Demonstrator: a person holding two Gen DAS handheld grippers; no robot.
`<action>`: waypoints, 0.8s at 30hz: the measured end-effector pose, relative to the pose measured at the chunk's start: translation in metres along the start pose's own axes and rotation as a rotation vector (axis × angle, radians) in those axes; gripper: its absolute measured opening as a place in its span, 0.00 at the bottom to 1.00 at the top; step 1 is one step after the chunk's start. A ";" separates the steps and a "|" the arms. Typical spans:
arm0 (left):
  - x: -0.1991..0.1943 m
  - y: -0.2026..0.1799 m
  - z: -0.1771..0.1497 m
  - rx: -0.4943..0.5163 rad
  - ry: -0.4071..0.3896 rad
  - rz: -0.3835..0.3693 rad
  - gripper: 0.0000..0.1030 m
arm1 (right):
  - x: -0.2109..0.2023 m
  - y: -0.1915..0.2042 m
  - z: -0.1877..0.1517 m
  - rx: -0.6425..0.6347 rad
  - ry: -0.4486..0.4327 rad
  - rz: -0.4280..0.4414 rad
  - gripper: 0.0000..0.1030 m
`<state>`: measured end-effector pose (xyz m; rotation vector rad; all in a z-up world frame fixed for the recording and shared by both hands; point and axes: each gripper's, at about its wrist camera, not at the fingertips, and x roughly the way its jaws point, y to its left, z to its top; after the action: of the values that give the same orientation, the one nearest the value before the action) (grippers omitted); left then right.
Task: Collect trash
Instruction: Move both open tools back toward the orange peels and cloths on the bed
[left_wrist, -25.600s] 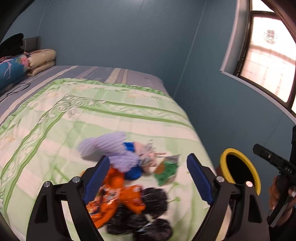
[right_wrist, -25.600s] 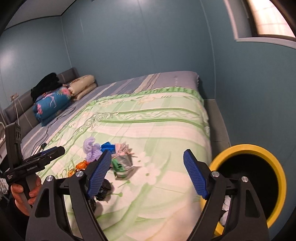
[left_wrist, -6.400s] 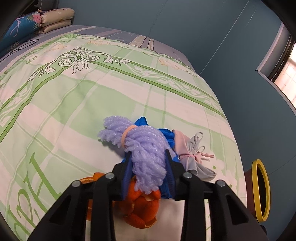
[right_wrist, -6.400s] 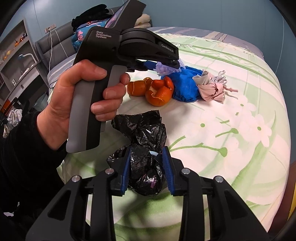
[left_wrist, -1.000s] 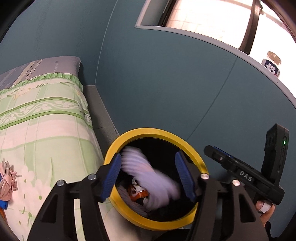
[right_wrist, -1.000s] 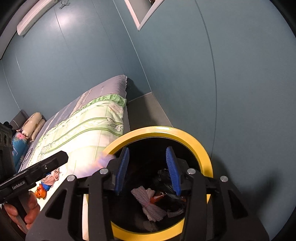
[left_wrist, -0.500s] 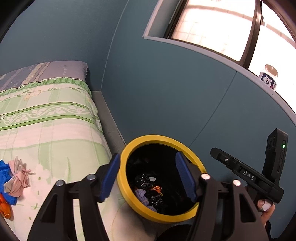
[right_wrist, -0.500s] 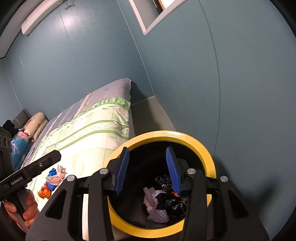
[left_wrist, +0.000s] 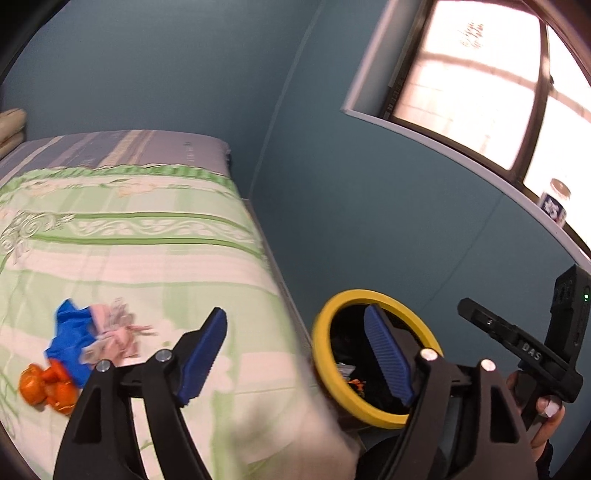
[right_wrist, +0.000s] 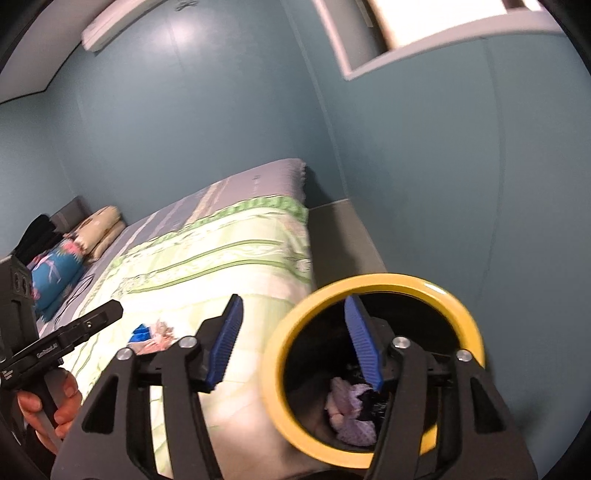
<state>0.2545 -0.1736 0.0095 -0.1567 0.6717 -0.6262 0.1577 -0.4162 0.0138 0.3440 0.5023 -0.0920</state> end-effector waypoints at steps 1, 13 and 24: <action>-0.004 0.006 0.000 -0.009 -0.003 0.007 0.73 | 0.002 0.008 0.001 -0.014 0.002 0.015 0.56; -0.063 0.091 -0.010 -0.093 -0.062 0.182 0.78 | 0.044 0.088 0.008 -0.110 0.114 0.187 0.70; -0.091 0.186 -0.036 -0.194 -0.037 0.354 0.78 | 0.098 0.157 -0.013 -0.158 0.254 0.299 0.70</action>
<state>0.2677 0.0320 -0.0317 -0.2230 0.7031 -0.2177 0.2640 -0.2646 0.0026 0.2732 0.6992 0.2834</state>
